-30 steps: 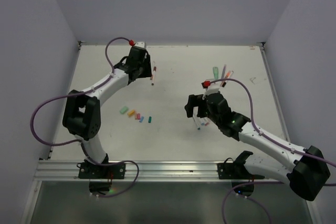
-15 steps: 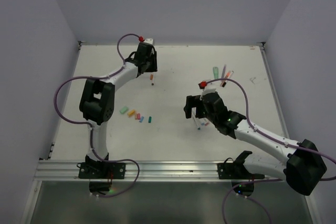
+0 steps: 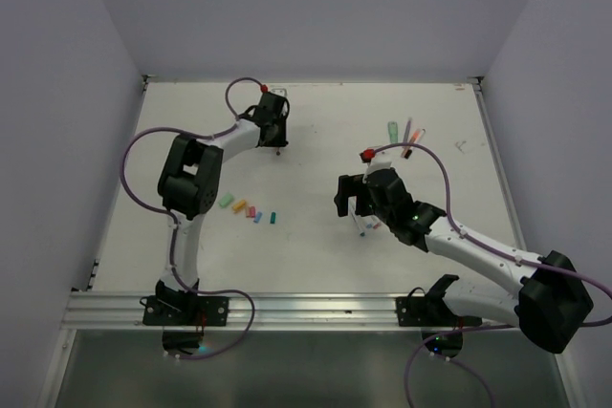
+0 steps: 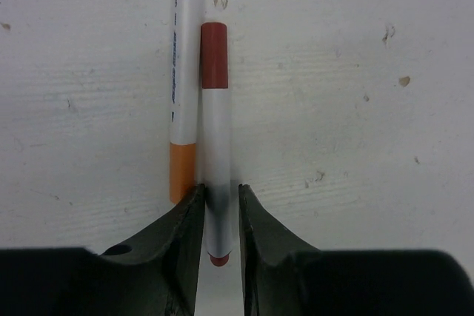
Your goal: Open the pen caps
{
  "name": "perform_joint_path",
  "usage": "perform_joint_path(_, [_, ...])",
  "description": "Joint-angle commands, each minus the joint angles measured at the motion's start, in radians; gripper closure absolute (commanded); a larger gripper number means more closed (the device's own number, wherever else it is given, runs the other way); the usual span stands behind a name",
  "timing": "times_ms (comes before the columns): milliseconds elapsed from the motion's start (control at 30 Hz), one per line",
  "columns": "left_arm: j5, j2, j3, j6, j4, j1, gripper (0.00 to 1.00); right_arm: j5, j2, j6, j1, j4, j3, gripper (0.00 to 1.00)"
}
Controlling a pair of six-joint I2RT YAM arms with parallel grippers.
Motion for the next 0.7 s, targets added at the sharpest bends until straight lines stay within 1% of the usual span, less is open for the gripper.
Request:
perform_joint_path(0, [-0.032, 0.009, 0.019, -0.011, -0.040, -0.012, 0.73, 0.009, -0.017, 0.008, -0.005, 0.041, 0.006, 0.02])
perform_joint_path(400, [-0.084, 0.040, -0.018, -0.040, -0.130, -0.047, 0.74, -0.005, -0.049, 0.017, -0.003, 0.047, -0.014, 0.02])
perform_joint_path(500, [-0.098, 0.028, -0.041, -0.057, -0.141, -0.065, 0.83, -0.005, -0.060, 0.022, -0.005, 0.048, -0.022, 0.02])
perform_joint_path(533, [-0.098, 0.016, -0.062, -0.060, -0.141, -0.068, 0.91, -0.008, -0.061, 0.022, -0.005, 0.053, -0.023, 0.02])
perform_joint_path(633, [-0.102, -0.021, -0.107, -0.071, -0.137, -0.090, 1.00, -0.020, -0.069, 0.028, -0.005, 0.065, -0.023, 0.02])
perform_joint_path(667, [-0.102, -0.036, -0.124, -0.072, -0.123, -0.097, 1.00, -0.025, -0.069, 0.031, -0.005, 0.070, -0.025, 0.02])
